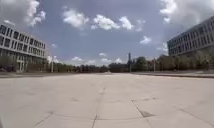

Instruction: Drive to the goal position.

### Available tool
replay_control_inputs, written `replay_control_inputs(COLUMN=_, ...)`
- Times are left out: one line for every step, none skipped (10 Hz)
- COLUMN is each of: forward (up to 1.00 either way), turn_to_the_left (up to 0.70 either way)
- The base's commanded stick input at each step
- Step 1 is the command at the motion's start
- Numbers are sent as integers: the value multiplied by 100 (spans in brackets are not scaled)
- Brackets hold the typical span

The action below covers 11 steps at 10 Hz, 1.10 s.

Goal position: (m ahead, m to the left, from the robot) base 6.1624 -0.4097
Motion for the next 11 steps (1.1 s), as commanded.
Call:
replay_control_inputs(forward=70, turn_to_the_left=0)
replay_control_inputs(forward=70, turn_to_the_left=0)
replay_control_inputs(forward=70, turn_to_the_left=0)
replay_control_inputs(forward=70, turn_to_the_left=0)
replay_control_inputs(forward=70, turn_to_the_left=0)
replay_control_inputs(forward=70, turn_to_the_left=0)
replay_control_inputs(forward=70, turn_to_the_left=0)
replay_control_inputs(forward=70, turn_to_the_left=0)
replay_control_inputs(forward=70, turn_to_the_left=0)
replay_control_inputs(forward=70, turn_to_the_left=0)
replay_control_inputs(forward=70, turn_to_the_left=0)
